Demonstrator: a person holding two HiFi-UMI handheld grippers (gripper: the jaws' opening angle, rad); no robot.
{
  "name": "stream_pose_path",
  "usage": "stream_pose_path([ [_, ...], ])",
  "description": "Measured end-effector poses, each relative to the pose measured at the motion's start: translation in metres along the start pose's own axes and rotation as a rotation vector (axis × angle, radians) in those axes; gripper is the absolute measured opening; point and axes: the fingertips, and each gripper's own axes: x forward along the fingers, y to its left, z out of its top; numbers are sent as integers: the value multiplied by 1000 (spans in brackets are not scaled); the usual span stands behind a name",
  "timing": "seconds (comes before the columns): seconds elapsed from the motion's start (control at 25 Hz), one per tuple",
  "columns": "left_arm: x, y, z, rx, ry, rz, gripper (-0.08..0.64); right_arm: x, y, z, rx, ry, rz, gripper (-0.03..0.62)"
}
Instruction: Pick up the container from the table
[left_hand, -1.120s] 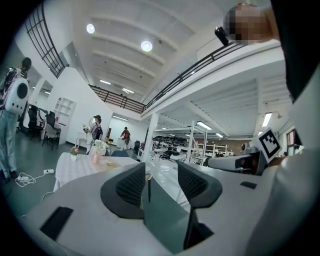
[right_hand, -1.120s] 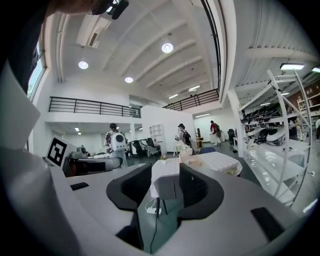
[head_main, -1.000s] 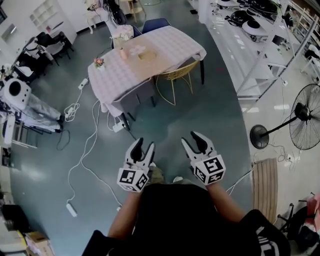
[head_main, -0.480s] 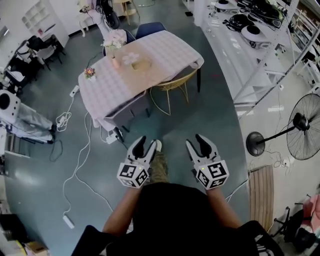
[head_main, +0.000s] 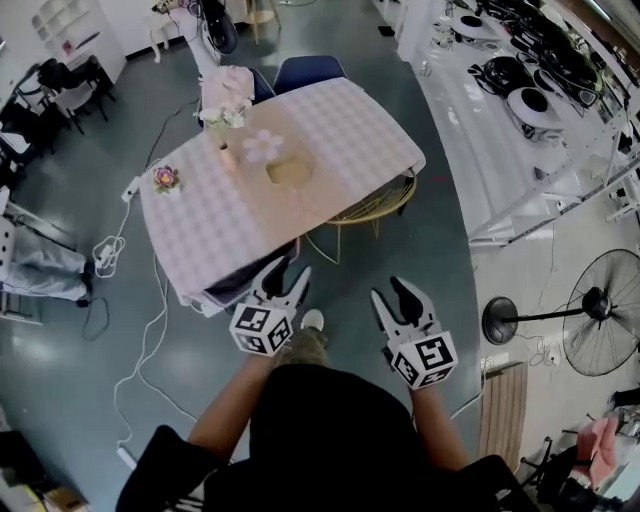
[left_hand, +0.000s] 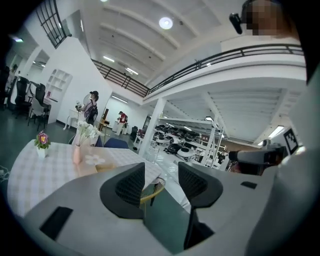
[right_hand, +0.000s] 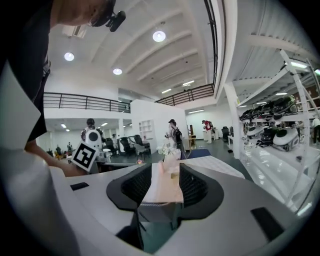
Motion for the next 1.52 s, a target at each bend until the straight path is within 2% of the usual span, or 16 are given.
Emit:
stream_pose_path([
  [0.12, 46, 61, 24, -21, 20, 32, 189, 60, -5, 24, -71, 20, 2, 143],
  [0.28, 102, 130, 33, -76, 48, 79, 189, 121, -20, 41, -60, 30, 3, 143],
  [0.4, 138, 176, 24, -110, 74, 114, 189, 157, -33, 43, -11, 57, -2, 143],
  [0.48, 160, 201, 16, -98, 95, 128, 189, 178, -38, 43, 43, 67, 2, 143],
  [0.6, 184, 236, 0, -87, 147, 159, 189, 204, -43, 42, 70, 77, 5, 143],
  [0.76, 206, 281, -26, -158, 199, 235, 189, 227, -48, 36, 87, 95, 9, 143],
  [0.88, 216, 308, -41, -193, 220, 287, 189, 237, -48, 31, 79, 118, 11, 143],
  [1.16, 241, 357, -82, -195, 297, 370, 189, 257, -54, 28, 77, 147, 30, 142],
  [1.52, 267, 389, -128, -260, 386, 388, 187, 268, -61, 16, 86, 196, 28, 143],
])
